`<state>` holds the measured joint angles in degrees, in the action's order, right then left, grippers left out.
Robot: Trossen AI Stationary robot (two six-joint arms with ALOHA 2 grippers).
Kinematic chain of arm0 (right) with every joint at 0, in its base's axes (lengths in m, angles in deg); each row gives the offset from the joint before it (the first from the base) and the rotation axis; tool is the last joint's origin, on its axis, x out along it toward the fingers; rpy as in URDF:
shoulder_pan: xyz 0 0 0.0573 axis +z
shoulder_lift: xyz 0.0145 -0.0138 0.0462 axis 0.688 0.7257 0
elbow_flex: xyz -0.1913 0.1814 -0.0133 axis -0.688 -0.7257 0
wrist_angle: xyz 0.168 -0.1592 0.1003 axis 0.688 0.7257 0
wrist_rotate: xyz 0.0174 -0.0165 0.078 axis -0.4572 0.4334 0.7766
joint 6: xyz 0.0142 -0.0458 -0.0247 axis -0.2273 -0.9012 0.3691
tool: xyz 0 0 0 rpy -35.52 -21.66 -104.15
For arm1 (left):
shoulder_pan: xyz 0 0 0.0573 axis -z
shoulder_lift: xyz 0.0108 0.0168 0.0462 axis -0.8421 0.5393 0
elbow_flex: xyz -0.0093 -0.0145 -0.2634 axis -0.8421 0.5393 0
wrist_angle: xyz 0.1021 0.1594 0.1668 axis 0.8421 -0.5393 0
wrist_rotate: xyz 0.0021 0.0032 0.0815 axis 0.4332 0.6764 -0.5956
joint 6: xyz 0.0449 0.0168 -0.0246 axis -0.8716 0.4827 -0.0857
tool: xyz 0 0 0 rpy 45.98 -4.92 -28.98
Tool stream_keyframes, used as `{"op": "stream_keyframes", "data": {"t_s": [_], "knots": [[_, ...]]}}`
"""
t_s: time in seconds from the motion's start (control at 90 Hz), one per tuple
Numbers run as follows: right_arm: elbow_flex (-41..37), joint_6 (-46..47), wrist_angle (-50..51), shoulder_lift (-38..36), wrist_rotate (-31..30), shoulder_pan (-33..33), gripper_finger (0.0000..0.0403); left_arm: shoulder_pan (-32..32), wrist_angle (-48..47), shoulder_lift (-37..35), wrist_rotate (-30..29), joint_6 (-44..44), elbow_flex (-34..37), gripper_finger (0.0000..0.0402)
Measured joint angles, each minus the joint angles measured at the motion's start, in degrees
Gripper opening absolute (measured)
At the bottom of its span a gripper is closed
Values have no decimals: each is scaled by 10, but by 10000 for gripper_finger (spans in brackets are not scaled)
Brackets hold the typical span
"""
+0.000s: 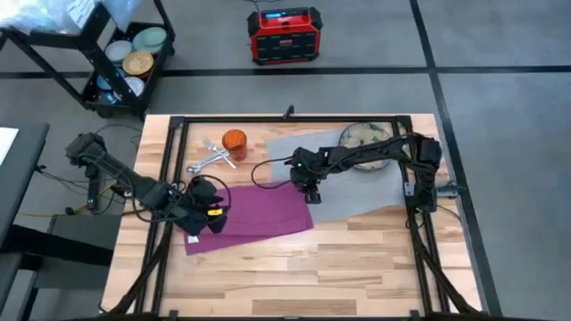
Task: Set table place
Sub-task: Fold the purple napkin
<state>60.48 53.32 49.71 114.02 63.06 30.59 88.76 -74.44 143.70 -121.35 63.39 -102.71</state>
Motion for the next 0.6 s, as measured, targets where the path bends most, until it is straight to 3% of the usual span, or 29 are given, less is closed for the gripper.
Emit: {"op": "stream_keyframes", "data": {"t_s": [0.189,0.6], "knots": [[0,20,3,-15,-4,0,14,0,0,0,2,2,0,173],[54,53,44,-25,-16,-58,0,0,0,0,2,8,0,173]]}}
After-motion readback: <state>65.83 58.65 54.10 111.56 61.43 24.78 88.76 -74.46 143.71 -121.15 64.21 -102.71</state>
